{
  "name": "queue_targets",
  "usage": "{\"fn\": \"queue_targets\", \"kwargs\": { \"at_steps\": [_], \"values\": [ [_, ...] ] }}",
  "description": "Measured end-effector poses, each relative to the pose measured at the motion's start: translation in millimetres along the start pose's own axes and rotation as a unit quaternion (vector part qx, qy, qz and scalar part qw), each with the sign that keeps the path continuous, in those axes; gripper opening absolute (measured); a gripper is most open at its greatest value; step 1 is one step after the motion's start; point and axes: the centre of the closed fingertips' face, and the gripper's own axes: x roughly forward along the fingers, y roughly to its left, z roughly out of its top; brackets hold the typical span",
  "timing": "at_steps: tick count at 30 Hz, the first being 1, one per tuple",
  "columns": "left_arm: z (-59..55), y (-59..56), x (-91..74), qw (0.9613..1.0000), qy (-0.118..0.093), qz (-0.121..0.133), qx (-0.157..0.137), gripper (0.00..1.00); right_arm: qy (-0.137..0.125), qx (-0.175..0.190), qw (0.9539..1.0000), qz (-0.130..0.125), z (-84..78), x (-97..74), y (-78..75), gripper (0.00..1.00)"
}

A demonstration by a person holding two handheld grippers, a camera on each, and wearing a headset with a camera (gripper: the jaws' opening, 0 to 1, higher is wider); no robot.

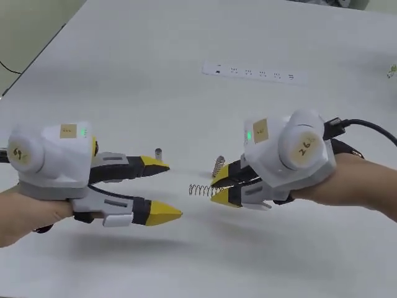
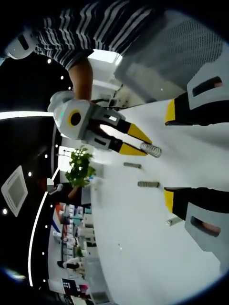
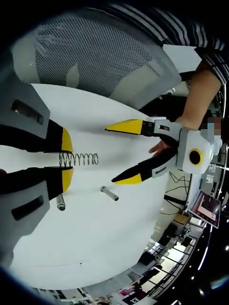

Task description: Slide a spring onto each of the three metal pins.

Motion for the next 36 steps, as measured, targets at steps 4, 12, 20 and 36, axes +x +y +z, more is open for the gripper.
{"fn": "queue_targets", "kwargs": {
  "at_steps": [4, 12, 20, 36],
  "values": [
    [4.4, -1.9, 8.3, 0.9999, -0.007, -0.009, -0.001, 0.39, 0.003, 0.001, 1.0, 0.001, 0.8, 1.1, 2.6, 0.07],
    [6.5, -9.9, 20.4, 0.9996, -0.005, -0.028, 0.006, 0.3, 0.002, -0.001, 1.0, 0.0, 4.6, 0.0, 6.1, 0.07],
    [8.3, -14.9, 25.6, 0.9992, -0.01, -0.038, 0.008, 0.21, 0.006, -0.002, 1.0, -0.001, 3.1, -1.9, 8.6, 0.07],
    [8.3, -23.6, 30.1, 0.9984, -0.013, -0.054, 0.013, 0.04, 0.003, -0.009, 1.0, 0.0, 7.6, -6.1, 11.8, 0.07]
  ]
}}
